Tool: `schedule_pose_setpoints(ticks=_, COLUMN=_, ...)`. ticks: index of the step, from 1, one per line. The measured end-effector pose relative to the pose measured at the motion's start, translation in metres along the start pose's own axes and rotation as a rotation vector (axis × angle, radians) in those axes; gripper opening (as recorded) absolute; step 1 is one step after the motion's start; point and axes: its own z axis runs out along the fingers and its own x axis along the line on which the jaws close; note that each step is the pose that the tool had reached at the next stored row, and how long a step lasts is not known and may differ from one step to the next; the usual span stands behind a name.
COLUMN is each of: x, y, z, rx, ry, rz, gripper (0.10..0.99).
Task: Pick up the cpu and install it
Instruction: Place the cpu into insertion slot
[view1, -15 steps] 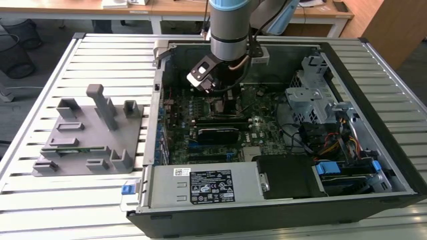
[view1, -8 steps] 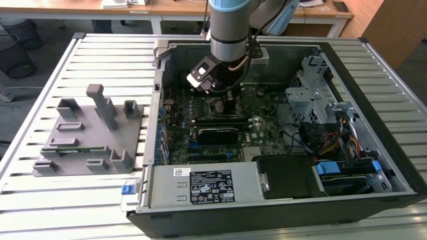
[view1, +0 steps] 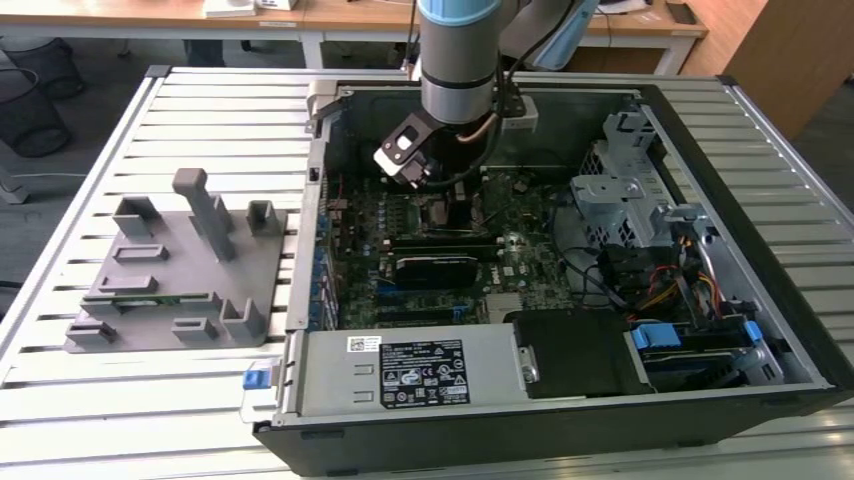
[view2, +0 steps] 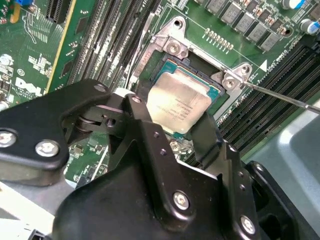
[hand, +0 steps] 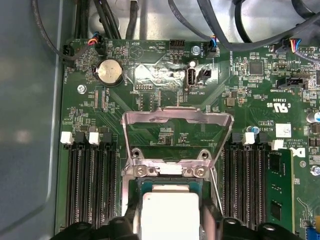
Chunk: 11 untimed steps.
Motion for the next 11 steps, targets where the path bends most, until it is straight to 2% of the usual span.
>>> schedule_pose_setpoints(ticks=1, x=-0.0001, y=-0.0001, z=-0.0002, rx=0.0, ry=-0.0005, rz=0.0, gripper=0.612)
schedule_pose_setpoints(ticks=5, x=-0.0002, y=-0.0001, z=-0.0016, rx=0.001, ry=-0.0012, rz=0.0, gripper=0.612)
schedule_pose_setpoints(ticks=11, x=-0.0003, y=0.0005, z=-0.0095, rx=0.001, ry=-0.001, rz=0.0, gripper=0.612)
